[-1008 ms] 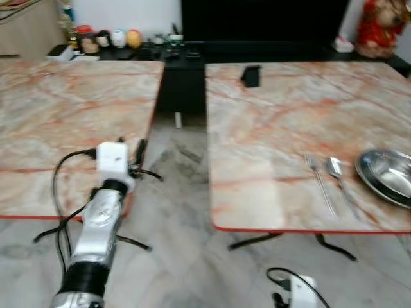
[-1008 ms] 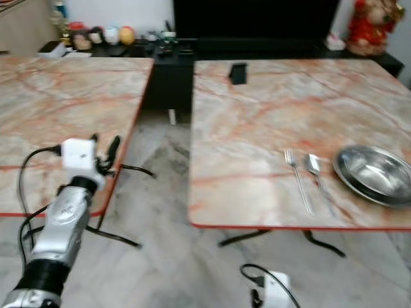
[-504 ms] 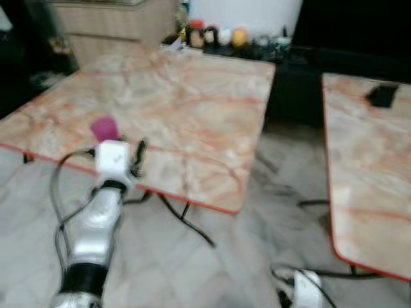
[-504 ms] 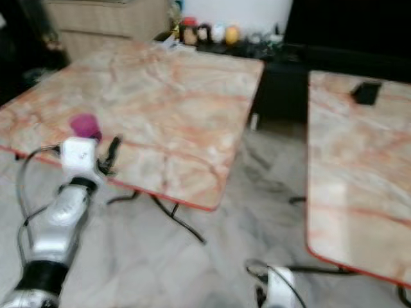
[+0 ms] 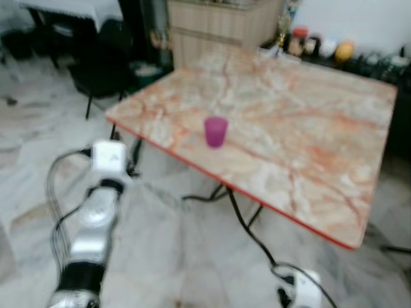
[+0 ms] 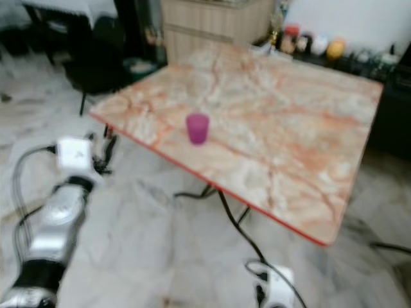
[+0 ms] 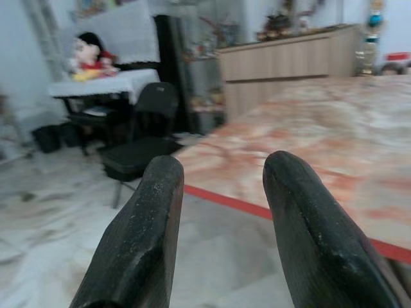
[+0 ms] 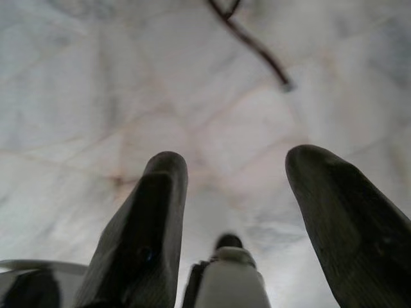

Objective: Setting the table

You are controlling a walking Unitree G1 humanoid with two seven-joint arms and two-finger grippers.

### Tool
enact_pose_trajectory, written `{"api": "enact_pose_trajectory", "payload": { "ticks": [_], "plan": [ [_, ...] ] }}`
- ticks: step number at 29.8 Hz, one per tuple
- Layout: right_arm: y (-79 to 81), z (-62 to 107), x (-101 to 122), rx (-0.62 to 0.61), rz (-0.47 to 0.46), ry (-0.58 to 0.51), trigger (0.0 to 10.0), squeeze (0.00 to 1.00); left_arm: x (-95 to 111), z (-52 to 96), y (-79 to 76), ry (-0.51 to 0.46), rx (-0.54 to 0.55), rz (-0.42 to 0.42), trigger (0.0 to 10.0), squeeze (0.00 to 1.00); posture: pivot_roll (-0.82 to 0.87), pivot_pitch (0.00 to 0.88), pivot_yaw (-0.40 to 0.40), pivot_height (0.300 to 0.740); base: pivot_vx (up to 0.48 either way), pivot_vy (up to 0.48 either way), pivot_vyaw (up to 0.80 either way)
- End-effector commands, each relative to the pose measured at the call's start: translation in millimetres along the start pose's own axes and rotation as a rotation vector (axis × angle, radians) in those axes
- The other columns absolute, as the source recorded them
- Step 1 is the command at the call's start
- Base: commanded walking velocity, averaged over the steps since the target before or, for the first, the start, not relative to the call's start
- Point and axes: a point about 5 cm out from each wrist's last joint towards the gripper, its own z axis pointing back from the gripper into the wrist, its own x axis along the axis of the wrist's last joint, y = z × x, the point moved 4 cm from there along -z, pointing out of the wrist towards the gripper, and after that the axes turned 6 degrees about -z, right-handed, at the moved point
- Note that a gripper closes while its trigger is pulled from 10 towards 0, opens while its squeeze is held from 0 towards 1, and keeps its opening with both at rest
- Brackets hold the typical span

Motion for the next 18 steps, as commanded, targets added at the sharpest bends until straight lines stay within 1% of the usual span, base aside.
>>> {"api": "enact_pose_trajectory", "payload": {
  "ticks": [1,7,8,9,10,11,12,13,14,15,17,18],
  "plan": [
    [-16.3,3.4,-9,-0.040,-0.002,0.029,10.0,0.00,4,-2.5,-12.6,-0.013,-0.031,0.013,10.0,0.00,0.02,0.000,0.005,0.740,0.000,0.379,0.00],
    [-16.1,3.4,-10,-0.040,-0.004,0.031,10.0,0.00,-1,-0.6,-7.8,0.006,-0.013,0.004,10.0,0.00,0.03,0.000,0.004,0.740,0.000,0.379,0.00],
    [-15.9,3.3,-10,-0.040,-0.005,0.031,10.0,0.00,-10,1.5,-3.2,0.037,0.005,0.002,10.0,0.00,0.03,0.000,0.004,0.740,0.000,0.379,0.00],
    [-15.7,3.3,-9,-0.040,-0.006,0.031,10.0,0.00,-24,5.3,2.1,0.094,0.025,0.007,10.0,0.00,0.03,0.000,0.004,0.740,0.000,0.274,0.00],
    [-15.5,3.2,-9,-0.040,-0.007,0.031,10.0,0.00,-50,15.1,10.7,0.197,0.057,0.022,10.0,0.00,0.03,0.000,0.005,0.740,0.000,0.000,0.00],
    [-15.5,3.2,-9,-0.040,-0.007,0.031,10.0,0.00,-50,15.1,10.7,0.197,0.057,0.022,10.0,0.00,0.03,0.000,0.005,0.740,0.000,0.000,0.00],
    [-15.4,3.2,-9,-0.040,-0.007,0.031,10.0,0.00,-58,19.1,13.5,0.227,0.068,0.028,10.0,0.00,0.03,0.000,0.005,0.740,0.000,0.000,0.00],
    [-15.4,3.2,-9,-0.040,-0.007,0.030,10.0,0.00,-72,25.6,15.4,0.288,0.072,0.035,10.0,0.00,0.03,0.000,0.005,0.740,0.000,0.000,0.00],
    [-15.4,3.1,-9,-0.040,-0.007,0.030,10.0,0.00,-92,36.1,15.5,0.381,0.061,0.037,10.0,0.00,0.03,0.000,0.002,0.740,0.000,0.000,0.00],
    [-15.4,3.1,-9,-0.040,-0.007,0.030,10.0,0.00,-92,36.1,15.5,0.381,0.061,0.037,10.0,0.00,0.03,0.000,0.002,0.740,0.000,0.000,0.00],
    [-15.6,3.1,-9,-0.040,-0.006,0.030,10.0,0.00,-113,50.0,13.6,0.476,0.035,0.015,10.0,0.00,0.03,0.000,0.002,0.740,0.000,0.000,0.00],
    [-15.6,3.1,-9,-0.040,-0.005,0.030,10.0,0.00,-125,58.5,10.5,0.536,0.008,0.017,10.0,0.00,0.03,0.000,0.002,0.740,0.000,0.000,0.00]
  ]
}}
